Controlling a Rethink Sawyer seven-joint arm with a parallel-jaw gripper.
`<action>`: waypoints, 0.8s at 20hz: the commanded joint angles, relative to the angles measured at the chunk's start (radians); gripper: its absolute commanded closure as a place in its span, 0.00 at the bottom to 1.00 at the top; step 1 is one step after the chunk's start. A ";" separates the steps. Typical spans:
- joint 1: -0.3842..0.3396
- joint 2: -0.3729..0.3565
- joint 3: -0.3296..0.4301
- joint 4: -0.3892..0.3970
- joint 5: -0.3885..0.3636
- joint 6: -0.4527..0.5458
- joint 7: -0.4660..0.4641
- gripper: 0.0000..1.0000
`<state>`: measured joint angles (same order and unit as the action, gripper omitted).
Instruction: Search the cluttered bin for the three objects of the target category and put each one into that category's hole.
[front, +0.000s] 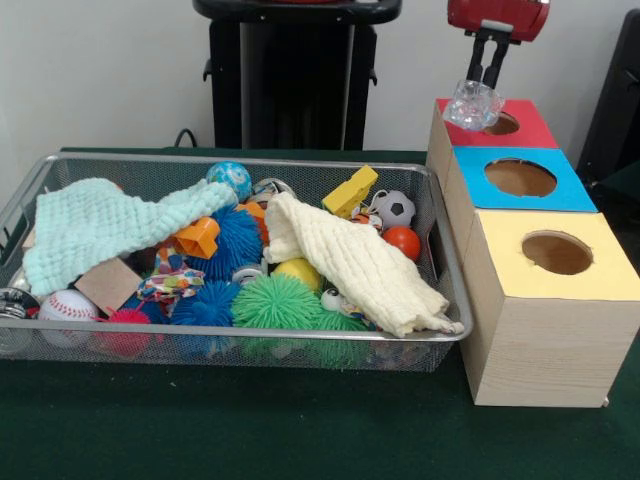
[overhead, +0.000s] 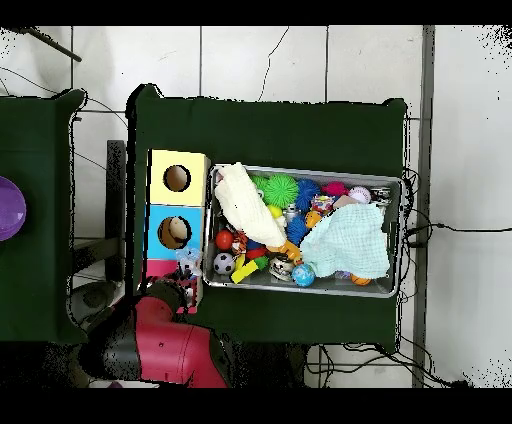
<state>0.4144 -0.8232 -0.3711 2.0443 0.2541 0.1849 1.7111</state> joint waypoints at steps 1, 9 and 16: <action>0.038 0.070 -0.022 -0.106 0.090 0.107 0.291 1.00; 0.079 0.091 -0.064 -0.146 0.124 0.158 0.290 1.00; 0.069 0.092 -0.066 -0.173 0.134 0.182 0.264 1.00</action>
<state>0.4997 -0.7650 -0.4366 1.9485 0.3399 0.2332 1.7113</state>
